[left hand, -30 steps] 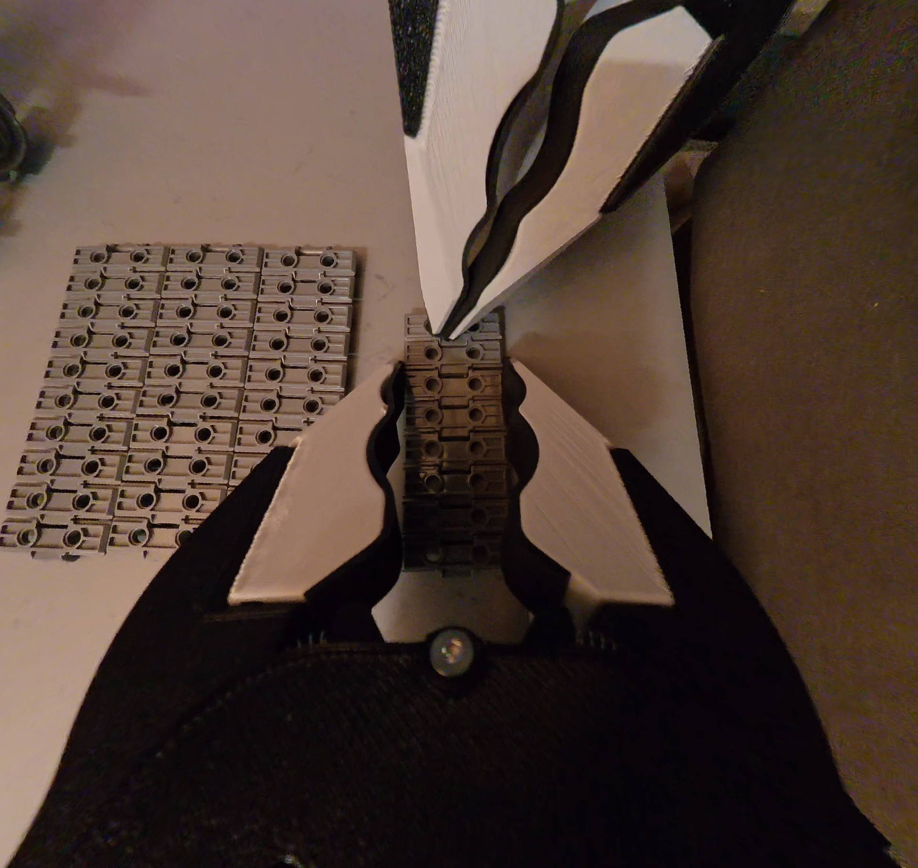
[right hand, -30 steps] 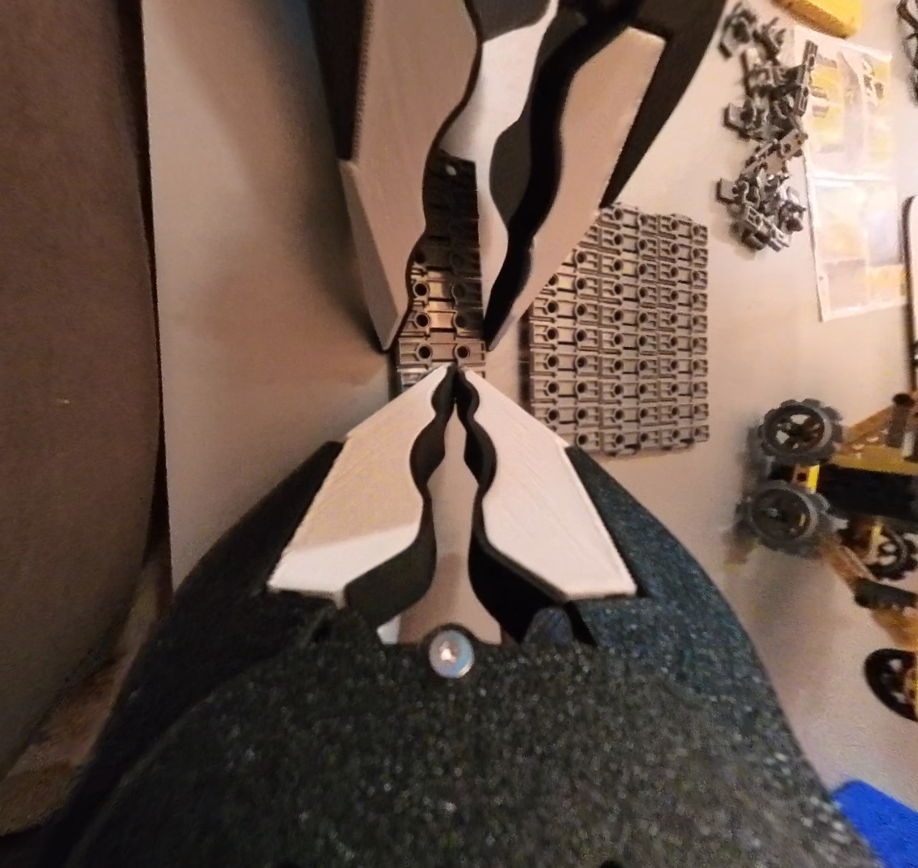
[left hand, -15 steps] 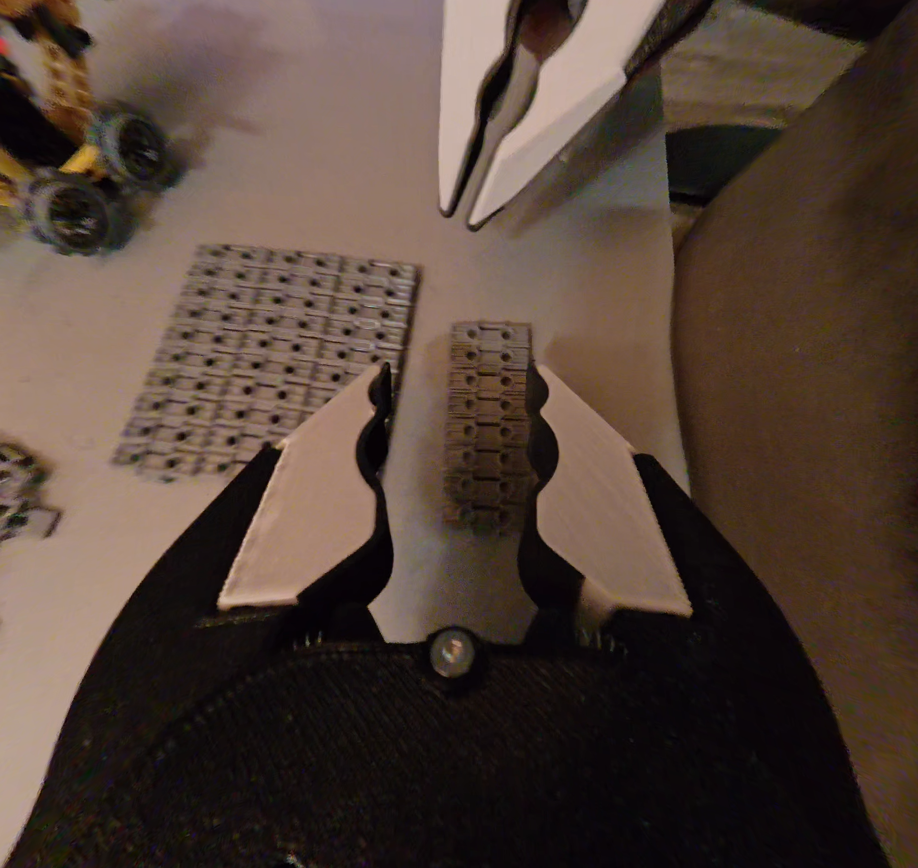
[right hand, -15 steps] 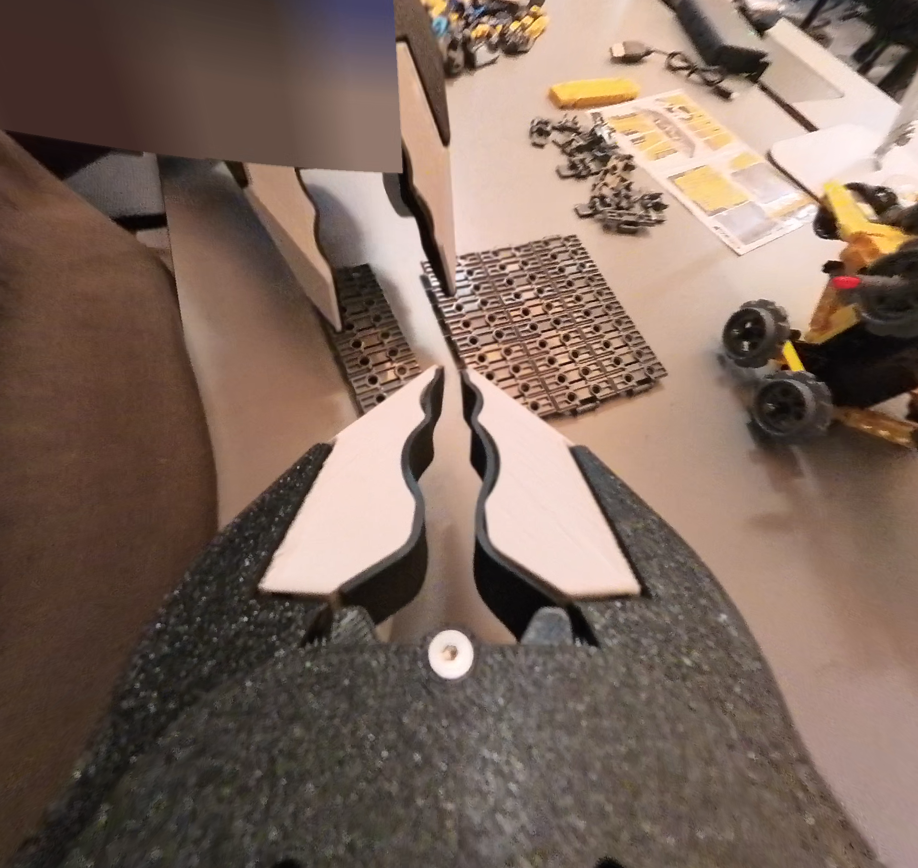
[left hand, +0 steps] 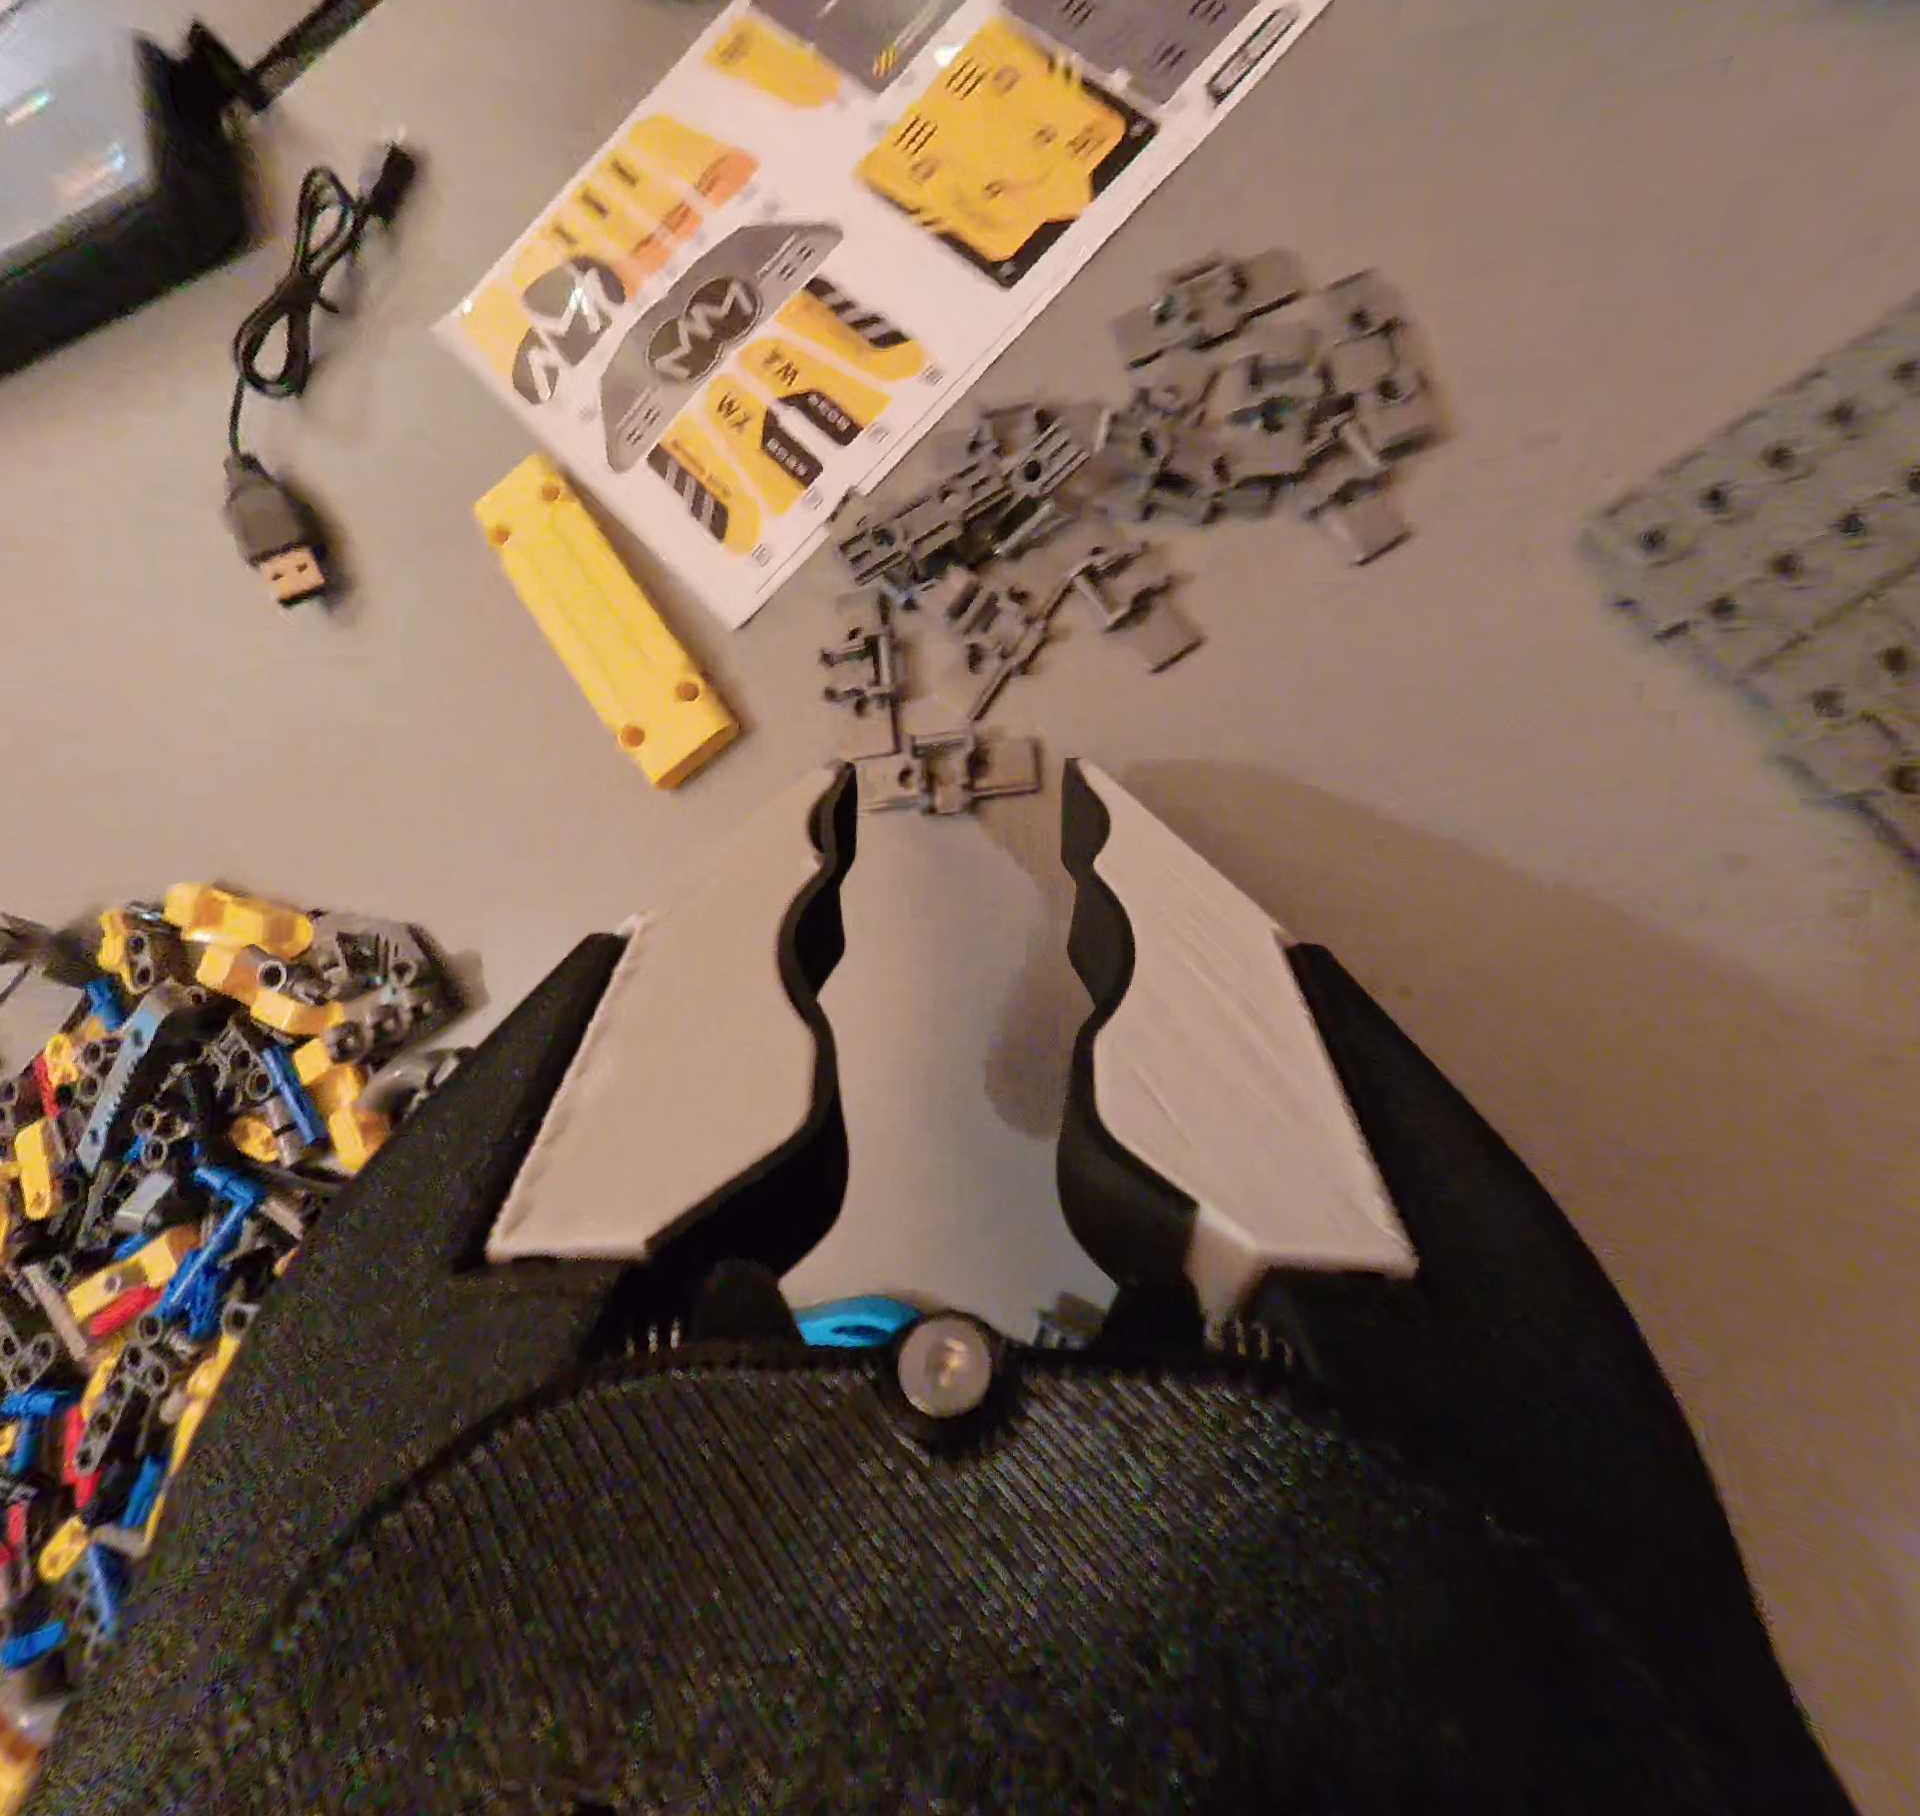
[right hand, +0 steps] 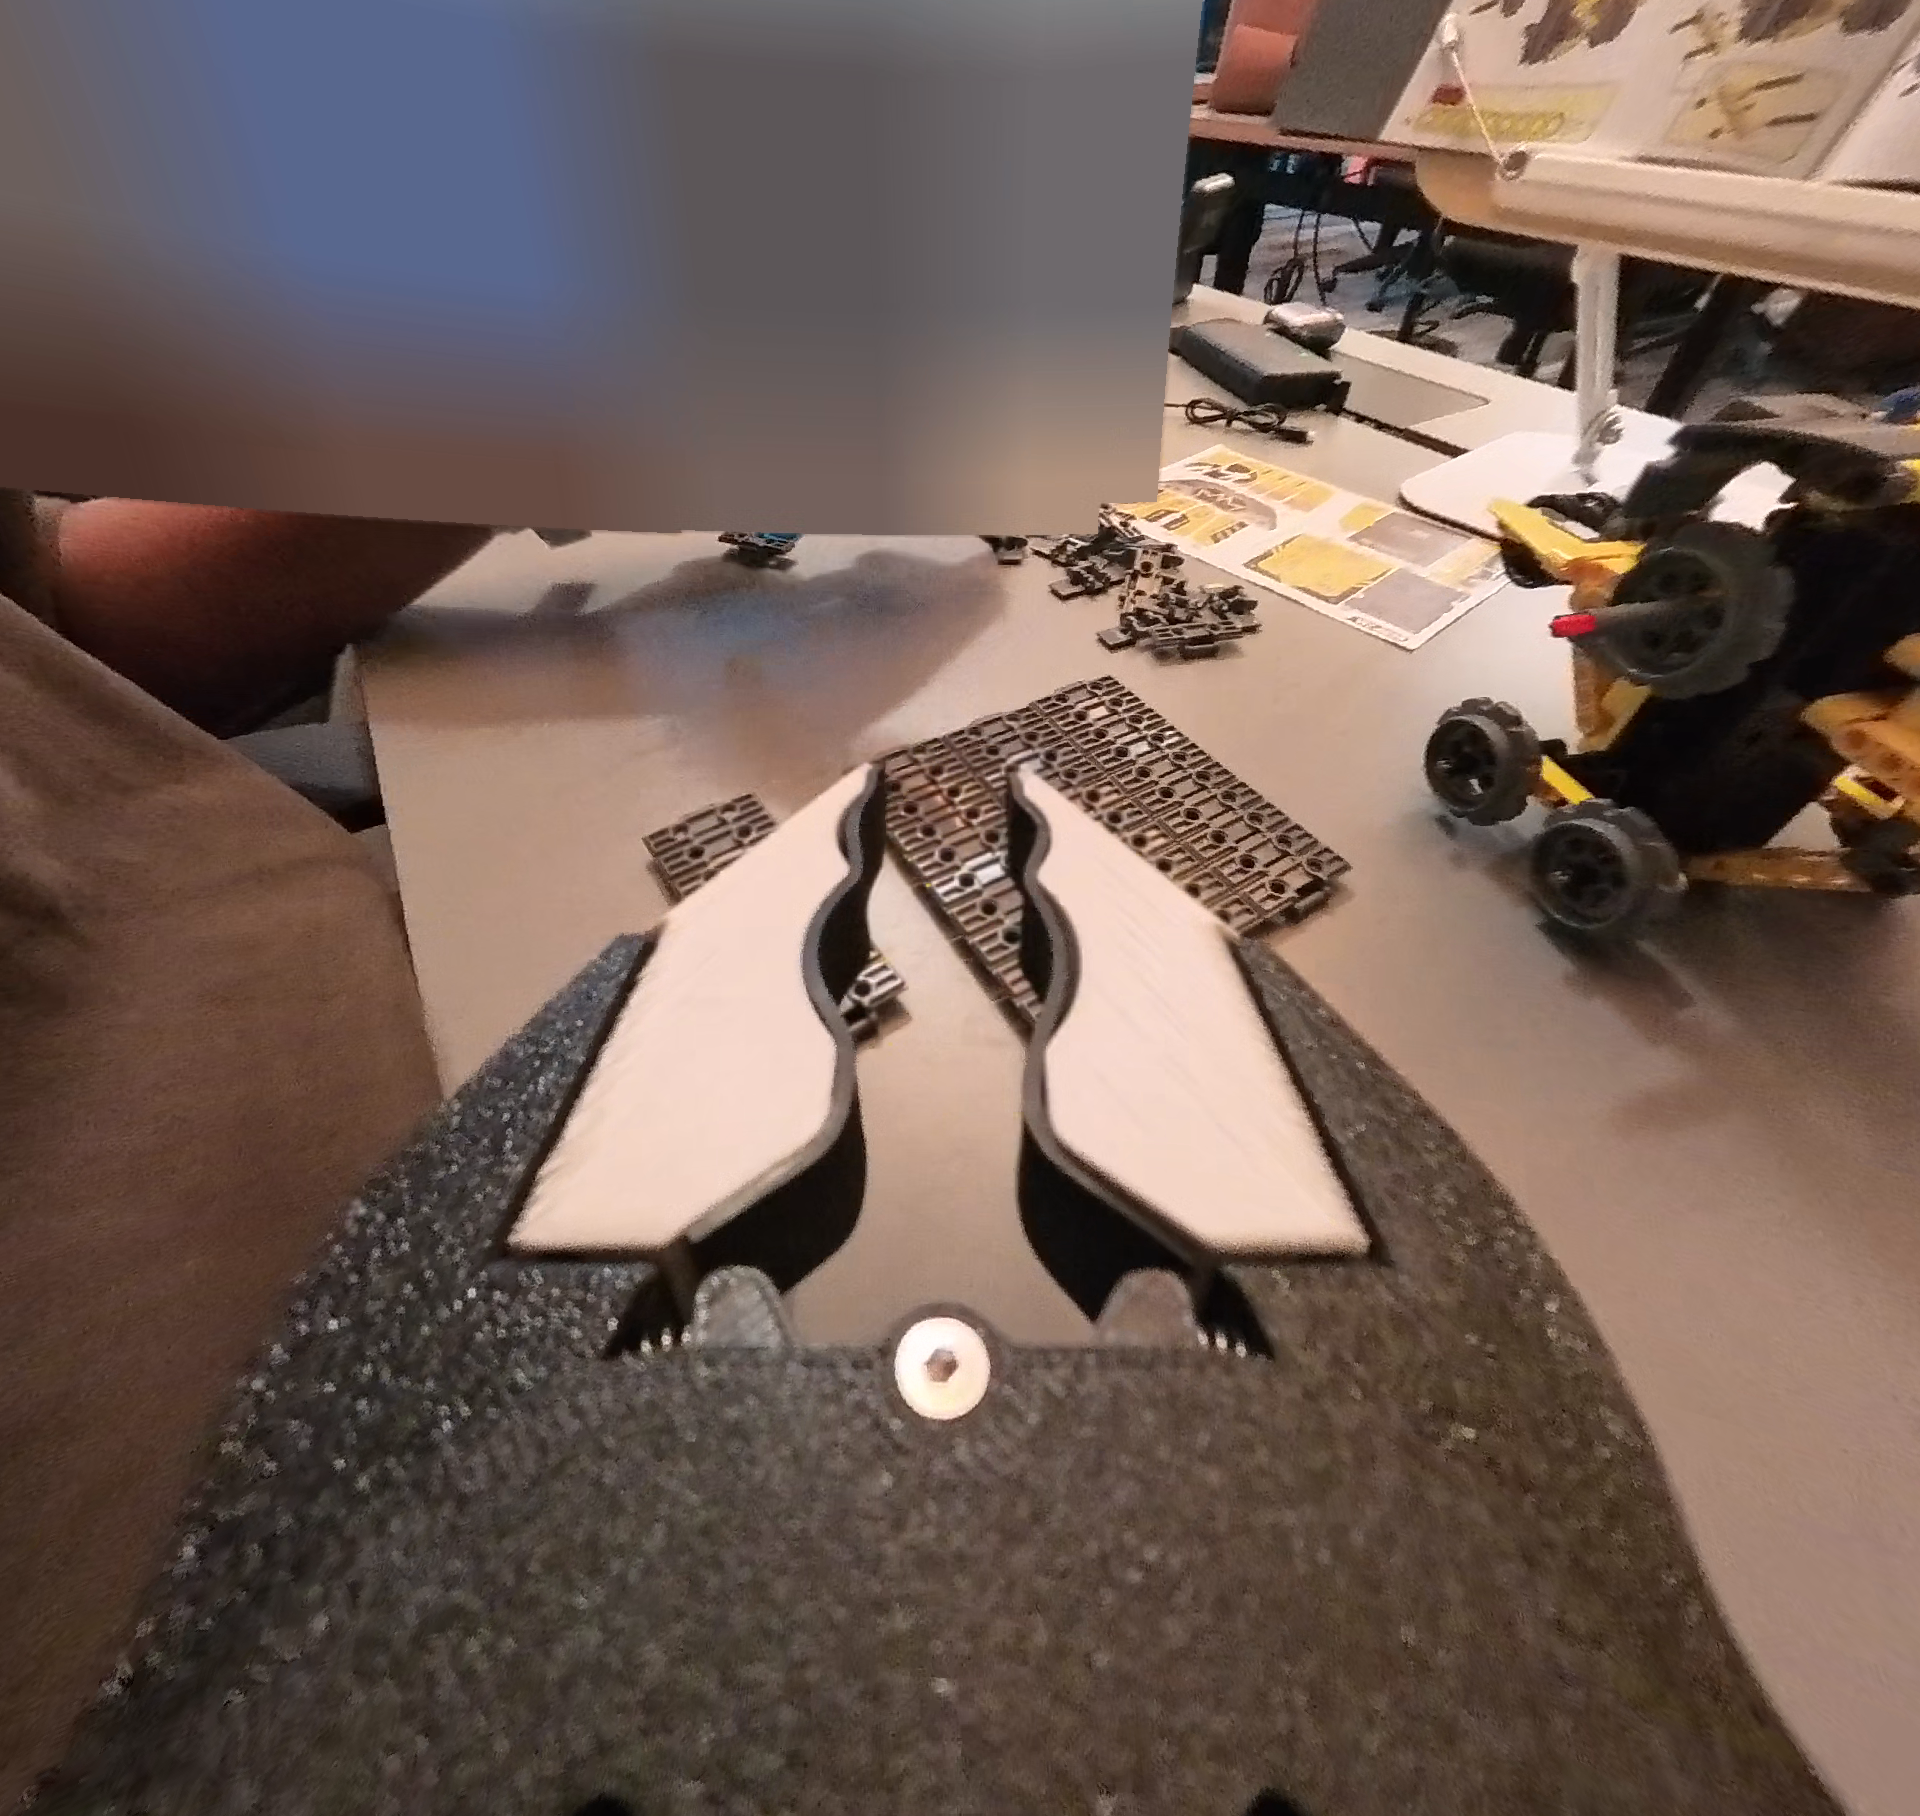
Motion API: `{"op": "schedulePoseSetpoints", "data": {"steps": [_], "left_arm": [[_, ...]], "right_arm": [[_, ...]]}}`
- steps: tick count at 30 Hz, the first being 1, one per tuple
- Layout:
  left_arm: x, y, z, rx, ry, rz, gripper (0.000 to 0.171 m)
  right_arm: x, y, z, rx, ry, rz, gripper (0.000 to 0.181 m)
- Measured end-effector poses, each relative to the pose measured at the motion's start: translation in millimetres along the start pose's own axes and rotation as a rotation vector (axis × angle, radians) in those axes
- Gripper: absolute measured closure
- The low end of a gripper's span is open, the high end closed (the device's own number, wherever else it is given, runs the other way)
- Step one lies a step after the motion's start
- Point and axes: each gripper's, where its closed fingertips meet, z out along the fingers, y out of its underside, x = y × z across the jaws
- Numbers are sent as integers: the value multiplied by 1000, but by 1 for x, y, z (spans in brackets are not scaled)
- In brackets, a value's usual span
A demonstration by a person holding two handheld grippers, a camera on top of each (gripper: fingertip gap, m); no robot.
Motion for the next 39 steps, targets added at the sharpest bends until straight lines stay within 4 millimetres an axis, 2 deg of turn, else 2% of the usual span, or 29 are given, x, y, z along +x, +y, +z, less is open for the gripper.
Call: {"op": "schedulePoseSetpoints", "data": {"steps": [4, 8, 9, 11, 18, 21, 24, 28, 31, 34, 39], "left_arm": [[0, 10, 12, -29, 51, -58, 131], [2, 8, 13, 2, 94, -70, 146], [3, 9, 12, 7, 95, -65, 155], [4, 10, 9, 1, 96, -48, 164], [24, 2, -11, 64, 152, -21, 163], [53, -15, -33, 157, 304, -47, 164], [98, -36, -69, 270, 569, -97, 164], [154, -50, -108, 333, 881, -118, 164], [190, -53, -128, 339, 1090, -134, 164], [214, -54, -140, 333, 1239, -156, 164], [233, -51, -137, 305, 1309, -149, 164]], "right_arm": [[-4, 3, 2, -23, -2, -36, 158], [-6, 5, 5, -40, -22, -29, 156], [-5, 5, 5, -40, -24, -24, 155], [-4, 4, 4, -33, -22, -17, 155], [-1, 2, 0, -17, 5, -34, 155], [3, 3, 0, -30, 23, -64, 155], [6, 3, 3, -37, 51, -157, 153], [-11, -14, 8, 78, -49, -287, 156], [-23, -29, 8, 173, -170, -283, 156], [-28, -33, 8, 180, -265, -243, 153], [-32, -21, 14, 129, -359, -191, 154]]}}
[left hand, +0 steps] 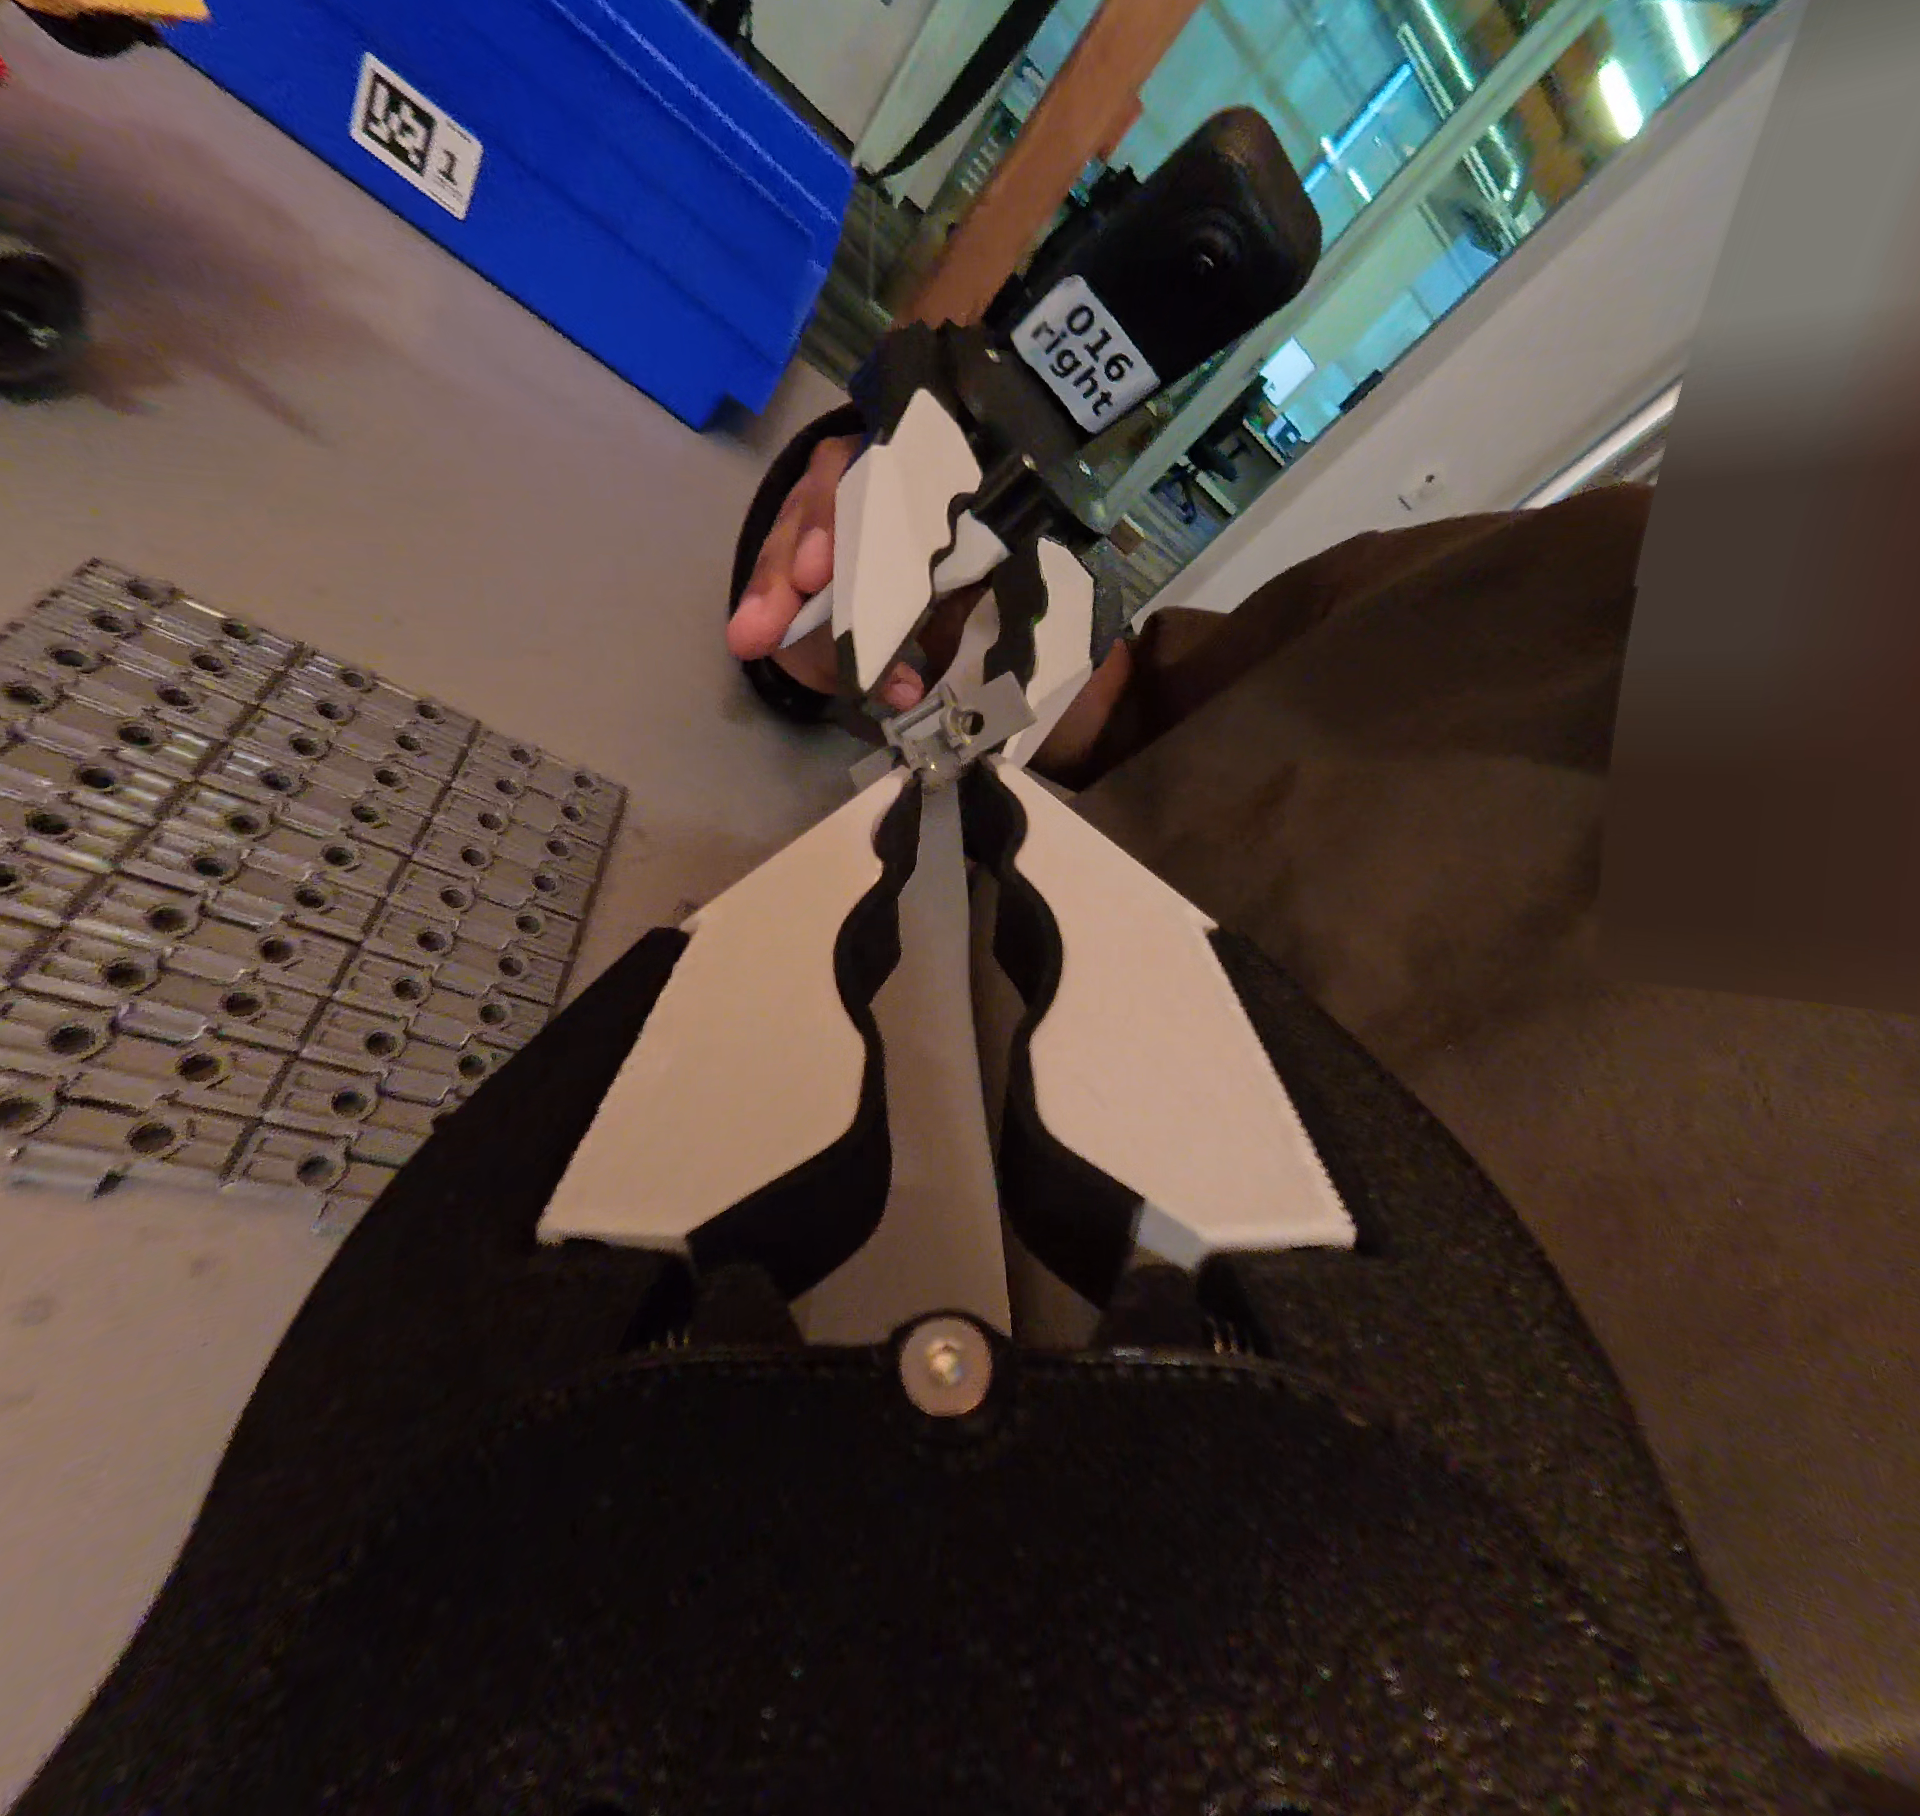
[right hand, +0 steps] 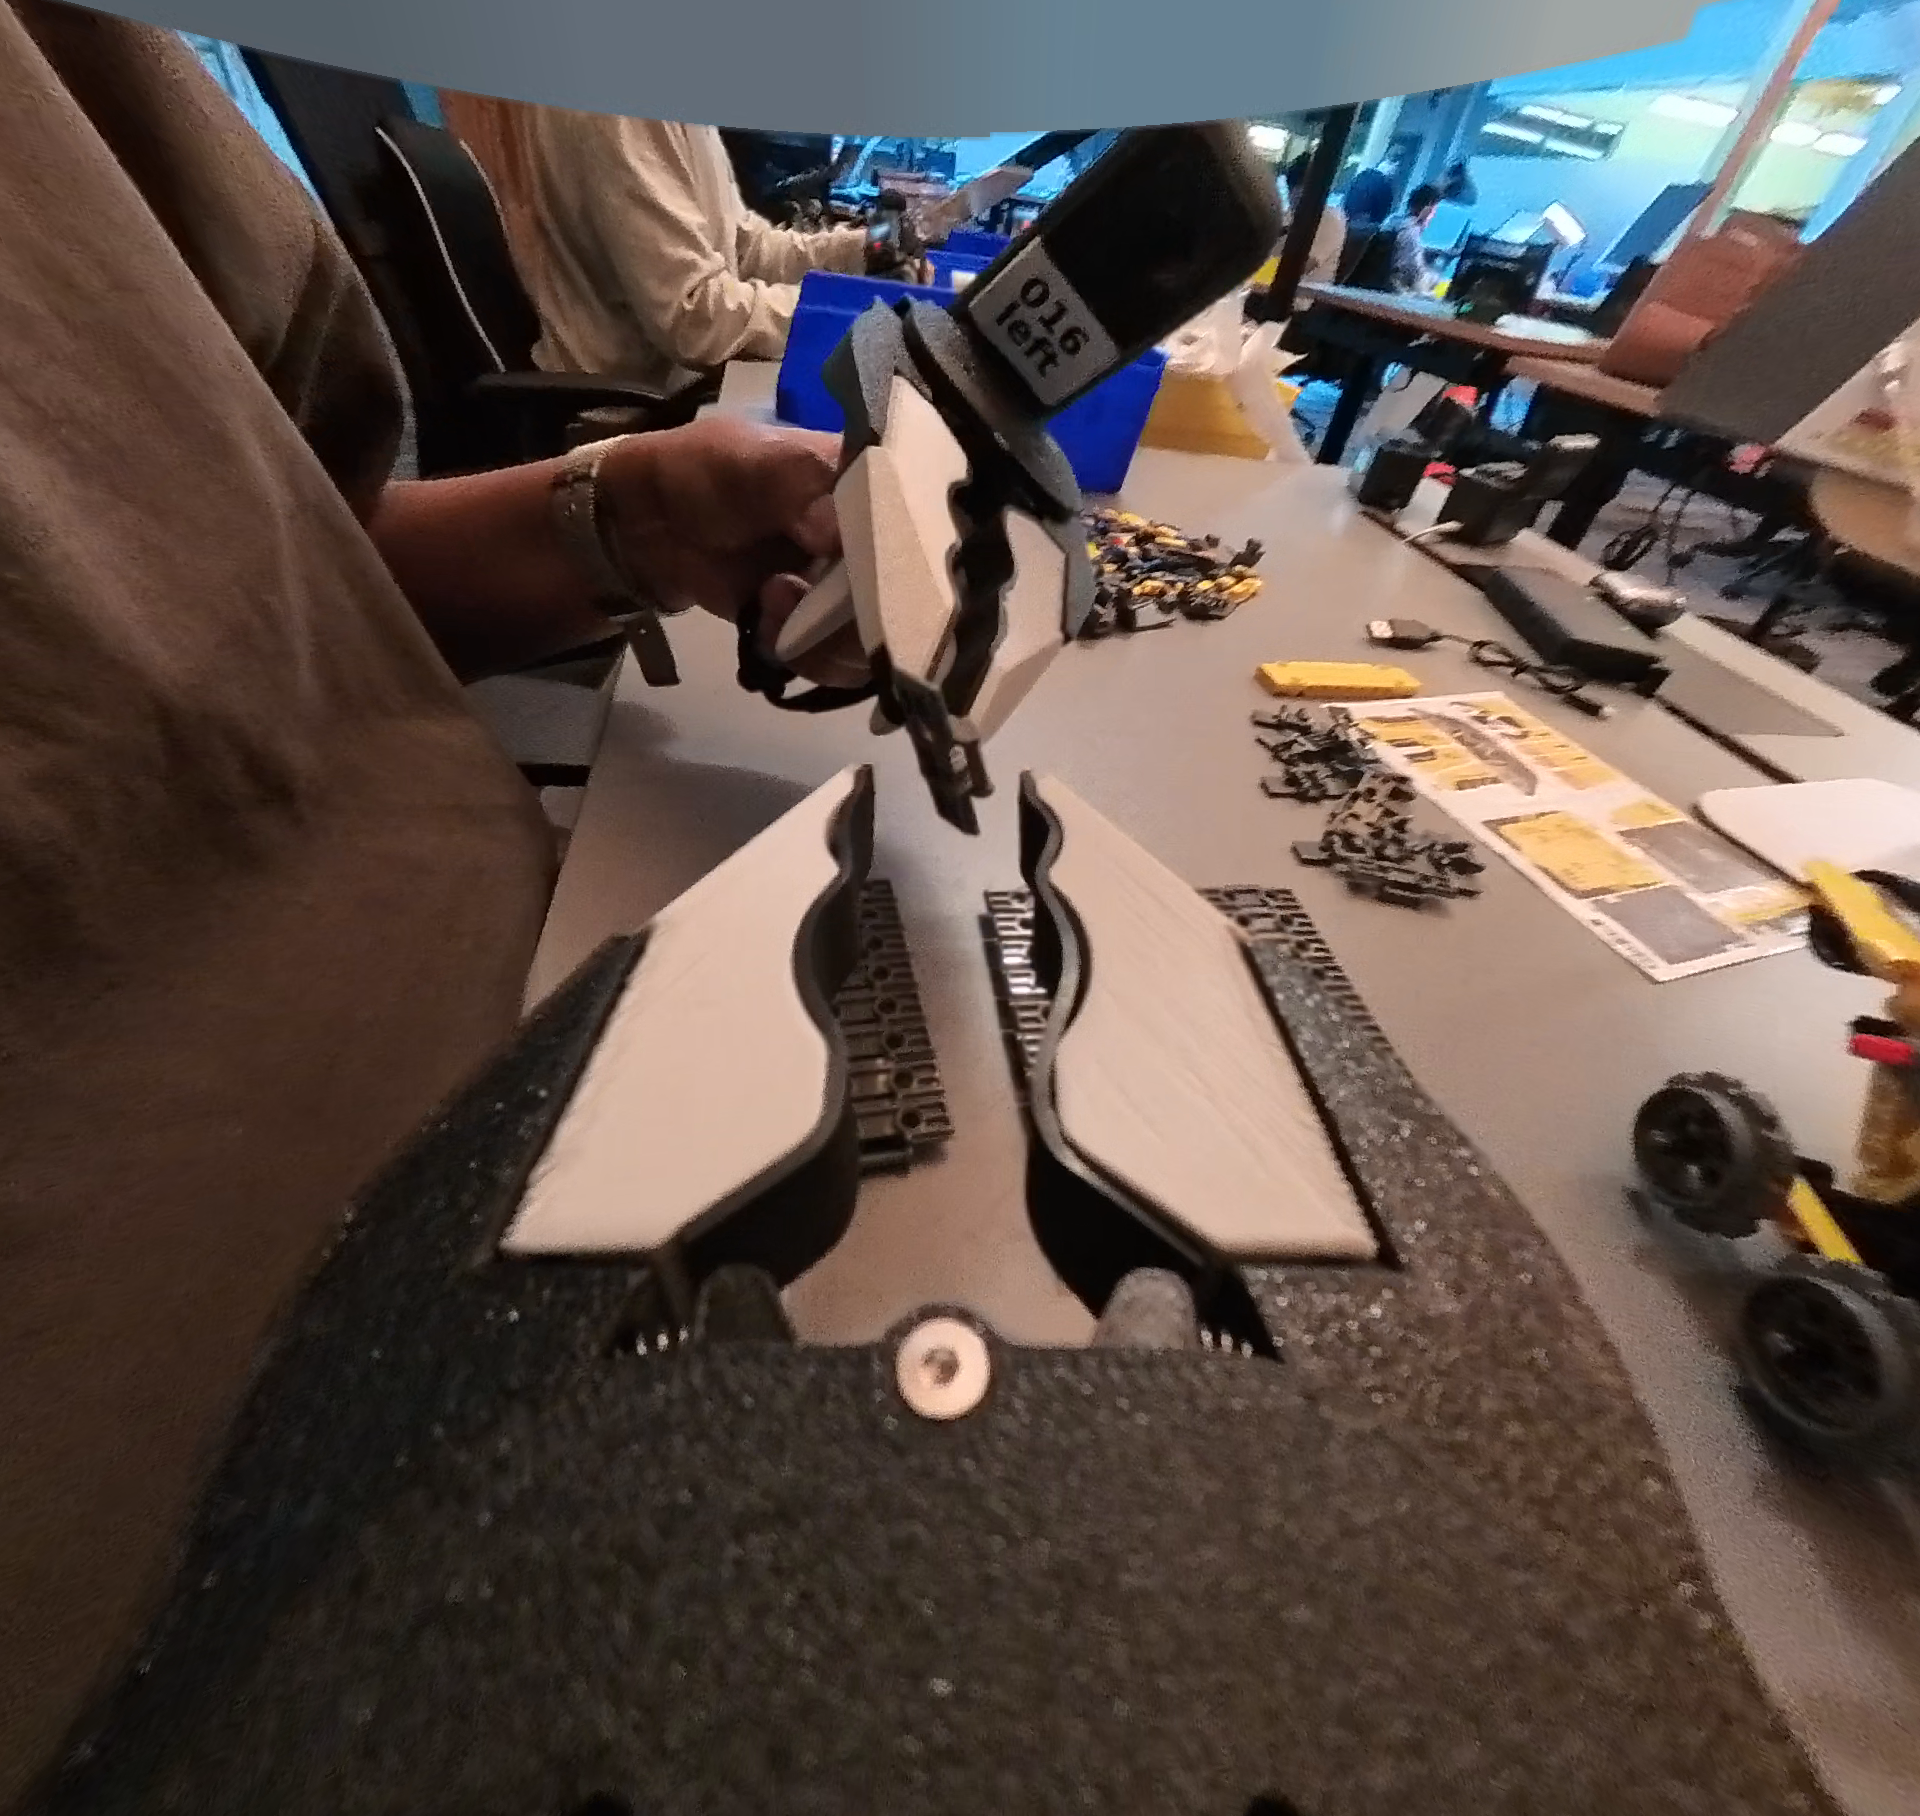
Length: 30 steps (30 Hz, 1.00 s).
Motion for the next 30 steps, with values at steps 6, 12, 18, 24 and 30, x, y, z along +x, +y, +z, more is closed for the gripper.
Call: {"op": "schedulePoseSetpoints", "data": {"steps": [6, 12, 18, 24, 30], "left_arm": [[-15, -5, 1, 43, -51, -11, 152], [-42, 23, 3, -105, -334, 256, 120], [-58, 65, 26, -356, -440, 408, 113], [-63, 73, 29, -419, -467, 429, 122], [-64, 77, 30, -443, -462, 418, 128]], "right_arm": [[7, 12, -4, -77, 5, 103, 173], [6, 66, -26, -456, 108, 611, 174], [-17, 94, -26, -521, -30, 1138, 174], [-26, 99, -21, -616, -104, 1164, 174], [-26, 99, -22, -692, -119, 1145, 173]]}}
